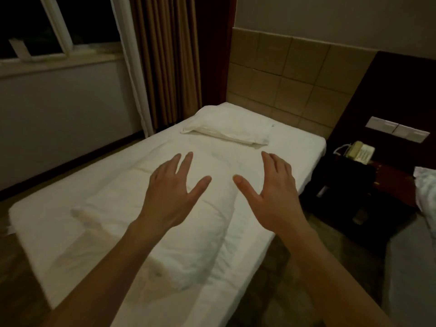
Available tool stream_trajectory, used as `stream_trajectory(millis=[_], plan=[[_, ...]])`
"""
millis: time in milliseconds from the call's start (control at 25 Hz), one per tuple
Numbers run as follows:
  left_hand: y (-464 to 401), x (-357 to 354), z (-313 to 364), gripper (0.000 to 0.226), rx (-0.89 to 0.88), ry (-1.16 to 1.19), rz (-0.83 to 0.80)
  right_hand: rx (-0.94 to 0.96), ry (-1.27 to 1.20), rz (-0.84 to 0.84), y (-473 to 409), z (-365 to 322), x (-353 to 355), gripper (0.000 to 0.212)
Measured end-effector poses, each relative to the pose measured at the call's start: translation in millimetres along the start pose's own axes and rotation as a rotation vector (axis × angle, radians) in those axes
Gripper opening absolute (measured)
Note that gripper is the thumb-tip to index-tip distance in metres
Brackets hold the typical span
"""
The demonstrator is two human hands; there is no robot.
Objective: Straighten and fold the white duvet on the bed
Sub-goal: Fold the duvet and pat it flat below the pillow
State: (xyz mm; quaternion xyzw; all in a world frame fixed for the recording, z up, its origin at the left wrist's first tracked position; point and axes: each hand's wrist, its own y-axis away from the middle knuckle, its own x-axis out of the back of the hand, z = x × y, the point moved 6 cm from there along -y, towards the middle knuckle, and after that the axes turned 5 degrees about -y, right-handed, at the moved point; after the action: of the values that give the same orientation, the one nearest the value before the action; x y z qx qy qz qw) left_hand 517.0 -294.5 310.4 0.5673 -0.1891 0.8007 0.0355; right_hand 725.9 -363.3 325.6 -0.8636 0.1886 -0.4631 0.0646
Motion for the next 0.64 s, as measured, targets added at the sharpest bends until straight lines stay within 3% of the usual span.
stream_trajectory(millis=[160,360,640], plan=[[-52,-45,112,0.089,0.081,0.044,0.026,0.0,-0.009,-0.032,-58,104,64,0.099],[-118,-75,216,0.088,0.121,0.059,0.029,0.016,-0.031,-0.062,-129,186,132,0.098],[-211,-133,237,0.086,0.224,0.067,0.029,0.061,-0.082,-0.145,-232,248,108,0.097]])
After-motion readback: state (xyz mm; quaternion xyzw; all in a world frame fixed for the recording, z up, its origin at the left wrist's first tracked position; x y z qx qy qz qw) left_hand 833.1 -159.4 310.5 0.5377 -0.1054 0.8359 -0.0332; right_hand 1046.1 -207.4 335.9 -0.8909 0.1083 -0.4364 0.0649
